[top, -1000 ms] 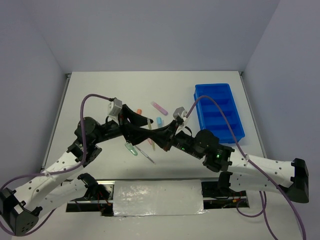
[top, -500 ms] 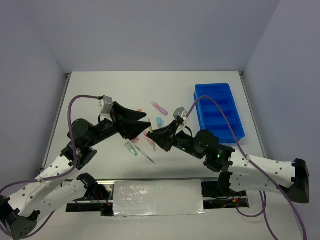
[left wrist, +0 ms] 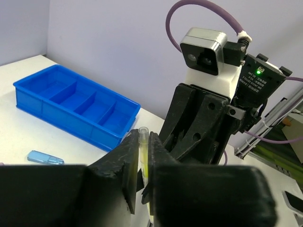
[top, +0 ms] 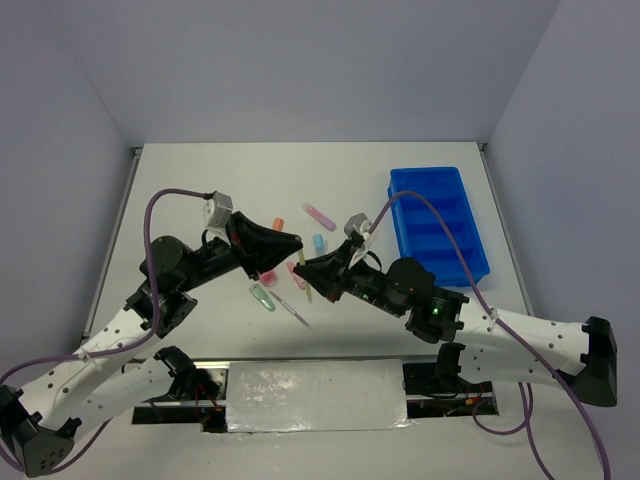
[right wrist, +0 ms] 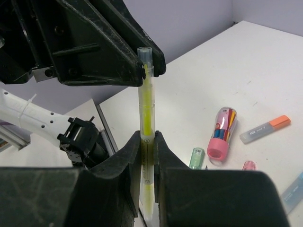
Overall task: Sort the stationery into containers
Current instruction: Close the pen cap on the pen, then place the pen in the storage box.
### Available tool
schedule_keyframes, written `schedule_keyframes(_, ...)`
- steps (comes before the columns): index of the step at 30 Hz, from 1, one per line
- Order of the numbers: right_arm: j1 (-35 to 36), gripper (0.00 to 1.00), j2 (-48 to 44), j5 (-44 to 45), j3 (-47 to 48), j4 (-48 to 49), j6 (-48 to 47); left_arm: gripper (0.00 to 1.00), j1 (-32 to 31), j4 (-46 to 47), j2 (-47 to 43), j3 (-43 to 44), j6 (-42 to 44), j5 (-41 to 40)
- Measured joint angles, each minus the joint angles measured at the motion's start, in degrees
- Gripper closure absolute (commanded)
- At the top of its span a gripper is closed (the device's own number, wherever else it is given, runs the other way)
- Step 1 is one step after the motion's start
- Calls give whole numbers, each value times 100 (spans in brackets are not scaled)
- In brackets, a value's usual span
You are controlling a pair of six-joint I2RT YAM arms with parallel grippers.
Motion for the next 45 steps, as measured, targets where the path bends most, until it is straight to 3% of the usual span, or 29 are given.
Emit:
schedule_keyframes(3,-7,100,39,4,52,-33,-28,100,0,136,7,-55,-39,81)
schedule_keyframes(16,-308,100,487,-186,791,-1058,-516,100,57,1528,90,-909,-448,-286)
schedule_keyframes(29,-802,100,1119,-1104,2022,-2524,-931,100,-385,2907,87,-1727,-621,-1639)
schedule_keyframes(30,-815,100,1123,-1117,2022,-2573,-925,94,-409,2887,74,-1755,-623,-1705)
schedule_keyframes(32,-833,100,1128,-1093,1998,-2601,-881,66,-457,2457,-24,-1624,-610,-1875)
schedule_keyframes(33,-848,100,1113,-1047,1897,-2420,-815,35,-483,2164,-74,-1499,-553,-1985)
schedule_keyframes(35,-962,100,975,-892,1495,-1600,-610,4,-634,772,-199,-999,-551,-2321)
schedule_keyframes(37,-1207,100,651,-603,848,-894,-286,1,-708,-708,-221,-332,-553,-2865)
schedule_keyframes(40,-1867,100,52,101,-114,-638,417,1,-774,-2691,-245,780,-717,-3919)
schedule_keyframes(45,-3355,100,-660,1810,-695,-1843,2201,1,-776,-4483,-713,2028,-857,-5104)
